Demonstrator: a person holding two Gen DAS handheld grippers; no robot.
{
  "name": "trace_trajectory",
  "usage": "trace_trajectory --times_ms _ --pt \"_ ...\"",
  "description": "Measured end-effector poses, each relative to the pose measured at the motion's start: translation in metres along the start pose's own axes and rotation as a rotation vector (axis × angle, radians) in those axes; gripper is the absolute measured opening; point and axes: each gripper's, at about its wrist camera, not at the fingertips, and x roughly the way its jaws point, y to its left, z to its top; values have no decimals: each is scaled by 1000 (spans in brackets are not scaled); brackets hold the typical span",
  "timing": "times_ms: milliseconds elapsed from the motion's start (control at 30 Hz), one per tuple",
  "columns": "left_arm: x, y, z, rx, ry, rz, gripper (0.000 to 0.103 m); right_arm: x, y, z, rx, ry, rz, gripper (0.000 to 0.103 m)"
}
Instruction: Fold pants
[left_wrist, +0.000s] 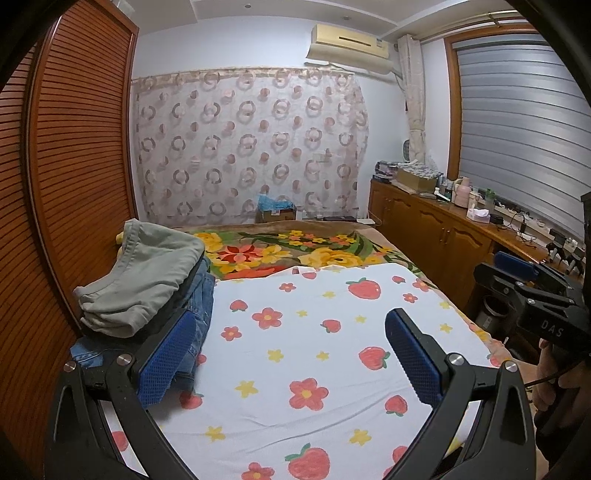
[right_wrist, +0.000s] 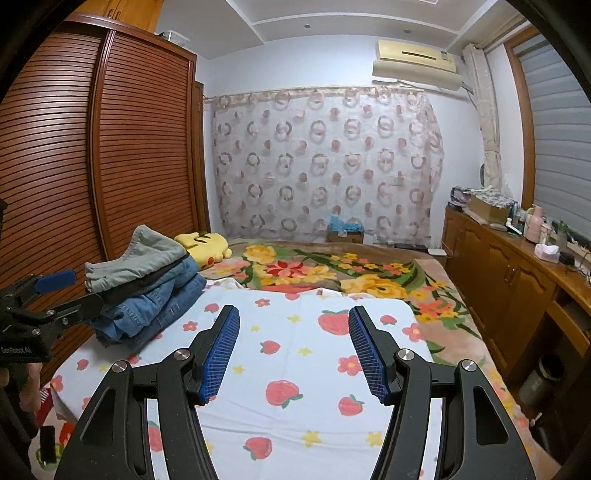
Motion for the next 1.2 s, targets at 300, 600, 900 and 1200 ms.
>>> trace_trajectory --times_ms 300,600,900,1200 --pt "0 0 0 0 0 1 102 1 -3 -2 1 0 -2 64" --pt "-1 0 0 1 -3 -4 103 -2 -9 -5 3 -4 -7 64" --pt "-2 1 0 1 -4 -4 103 -4 -9 -6 3 -6 -9 64" --pt "-1 1 -1 3 -4 -3 103 -4 -9 -6 3 -6 -7 64"
